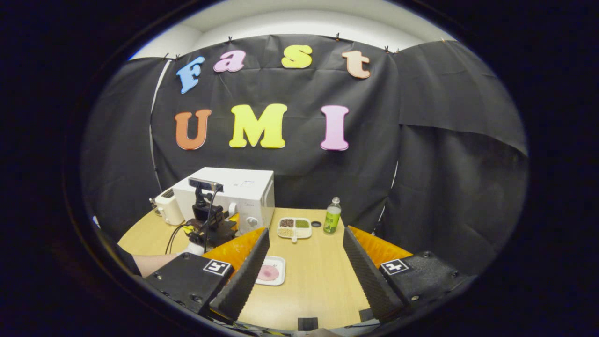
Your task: Open the microwave oven with the left hand, put the food in, and close the microwave oven.
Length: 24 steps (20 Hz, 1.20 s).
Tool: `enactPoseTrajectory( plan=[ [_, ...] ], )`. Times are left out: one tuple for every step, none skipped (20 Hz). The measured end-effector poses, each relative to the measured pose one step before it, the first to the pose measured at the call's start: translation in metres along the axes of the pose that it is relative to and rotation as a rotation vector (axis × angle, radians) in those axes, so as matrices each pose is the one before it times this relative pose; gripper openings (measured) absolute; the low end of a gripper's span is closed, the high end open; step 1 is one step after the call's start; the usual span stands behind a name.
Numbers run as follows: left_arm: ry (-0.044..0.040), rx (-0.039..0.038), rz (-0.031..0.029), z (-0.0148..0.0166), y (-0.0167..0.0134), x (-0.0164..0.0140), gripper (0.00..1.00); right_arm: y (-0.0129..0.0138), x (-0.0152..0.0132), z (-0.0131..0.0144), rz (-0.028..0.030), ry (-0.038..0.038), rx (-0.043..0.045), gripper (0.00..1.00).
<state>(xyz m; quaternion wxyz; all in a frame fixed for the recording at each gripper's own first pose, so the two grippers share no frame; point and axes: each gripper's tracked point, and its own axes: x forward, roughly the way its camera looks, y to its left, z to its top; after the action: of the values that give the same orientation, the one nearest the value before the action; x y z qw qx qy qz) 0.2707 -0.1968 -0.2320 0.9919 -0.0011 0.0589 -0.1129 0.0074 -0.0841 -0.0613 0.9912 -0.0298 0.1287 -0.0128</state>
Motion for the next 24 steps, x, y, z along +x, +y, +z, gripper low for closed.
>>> enactPoseTrajectory(
  plan=[
    [0.00445, 0.00745, -0.00145, -0.00116, -0.00363, 0.00231, 0.37, -0.0004, 0.00231, 0.00002, 0.00231, 0.00311, 0.00017, 0.92],
    [-0.00237, 0.0189, 0.01674, 0.00085, 0.00164, -0.00098, 0.3, -0.00073, 0.00166, 0.00015, 0.0017, 0.00396, -0.00307, 0.92],
    [0.00153, 0.00914, 0.01105, 0.00011, 0.00044, -0.00038, 0.24, 0.00077, 0.00236, 0.00062, 0.00509, -0.00092, -0.00504, 0.92],
    [0.00126, -0.00415, 0.00937, -0.00133, 0.00116, 0.0003, 0.22, 0.00078, 0.00184, 0.00135, 0.00642, 0.00197, -0.00795, 0.92],
    [0.0007, -0.00385, 0.00549, -0.00053, 0.00049, -0.00114, 0.19, -0.00049, 0.00221, -0.00033, 0.00276, 0.00155, -0.0076, 1.0],
    [-0.00117, 0.00061, -0.00331, 0.00076, -0.00011, -0.00047, 0.15, -0.00057, 0.00138, 0.00083, 0.00443, -0.00262, -0.0009, 1.0],
    [0.00158, -0.01116, -0.00766, 0.00022, -0.00031, 0.00027, 0.01, 0.00082, 0.00189, -0.00046, 0.0054, 0.00204, 0.0017, 0.92],
    [0.00755, -0.01446, -0.00779, -0.00096, -0.00082, -0.00134, 0.11, 0.00041, 0.00107, -0.00029, 0.00579, 0.00102, 0.003, 0.92],
    [0.00195, 0.00251, -0.00547, -0.0005, 0.00012, -0.00131, 0.11, 0.00151, 0.00123, -0.00079, 0.00743, 0.00314, 0.00109, 0.92],
    [0.00146, 0.00531, -0.00834, -0.00013, -0.00062, -0.00078, 0.11, 0.00096, 0.00062, -0.00209, 0.0067, 0.00997, -0.00174, 0.92],
    [-0.00837, 0.01116, -0.00759, 0.00149, 0.0, -0.00298, 0.05, -0.00003, 0.00114, -0.00219, 0.00606, 0.00504, 0.00118, 0.92],
    [0.00452, 0.00632, -0.002, -0.00318, -0.00097, -0.00229, 0.06, 0.00089, -0.00067, 0.00192, 0.00554, -0.00079, 0.00226, 0.92],
    [-0.01612, 0.0109, -0.01171, 0.00037, 0.00036, -0.00664, 0.05, 0.0019, 0.00165, 0.00289, 0.00629, -0.00427, -0.00021, 0.92],
    [-0.00755, -0.00558, -0.01925, -0.00202, -0.00044, -0.01089, 0.05, 0.00106, 0.00104, 0.00221, 0.00157, -0.00505, -0.00381, 0.92],
    [-0.00214, -0.02, -0.01099, -0.00119, 0.00052, -0.01192, 0.05, 0.00177, -0.00042, 0.00068, 0.0033, -0.00323, 0.00031, 0.92],
    [-0.00081, -0.00989, -0.01178, -0.00347, 0.00122, -0.01331, 0.05, 0.00466, -0.0003, 0.00309, 0.0143, -0.00732, 0.00269, 0.92],
    [-0.01381, -0.00472, -0.00705, -0.00099, 0.00061, -0.01552, 0.05, 0.00638, 0.00166, 0.00266, 0.01222, -0.0055, -0.00399, 0.92],
    [-0.00362, 0.02805, -0.00316, -0.00215, 0.00233, -0.0165, 0.05, 0.00513, 0.00099, 0.00163, 0.00946, -0.00511, -0.00908, 0.92],
    [0.00315, 0.03188, 0.00555, -0.00148, 0.00501, -0.01727, 0.0, 0.00618, -0.00029, 0.00194, 0.01362, -0.00748, -0.00802, 0.92],
    [0.01625, 0.00652, 0.00615, -0.00502, 0.00571, -0.01631, 0.1, 0.0071, 0.00138, 0.00178, 0.01351, -0.0046, -0.00761, 0.92],
    [0.01203, -0.00846, 0.00503, -0.00382, 0.00599, -0.01642, 0.12, 0.00752, 0.00231, 0.00065, 0.0141, -0.00725, -0.00633, 0.92],
    [0.00442, -0.0009, 0.01633, -0.00183, 0.01002, -0.0165, 0.06, 0.00769, 0.00126, 0.00047, 0.01399, -0.0042, -0.00623, 0.92],
    [-0.00674, 0.00426, 0.02057, 0.00042, 0.01199, -0.01474, 0.23, 0.00863, 0.00162, -0.00023, 0.01374, -0.00268, -0.00583, 0.92],
    [-0.0049, 0.00781, 0.02147, 0.00063, 0.01099, -0.01166, 0.26, 0.00723, 0.00212, 0.00041, 0.01239, -0.00214, -0.00151, 1.0]
  ],
)
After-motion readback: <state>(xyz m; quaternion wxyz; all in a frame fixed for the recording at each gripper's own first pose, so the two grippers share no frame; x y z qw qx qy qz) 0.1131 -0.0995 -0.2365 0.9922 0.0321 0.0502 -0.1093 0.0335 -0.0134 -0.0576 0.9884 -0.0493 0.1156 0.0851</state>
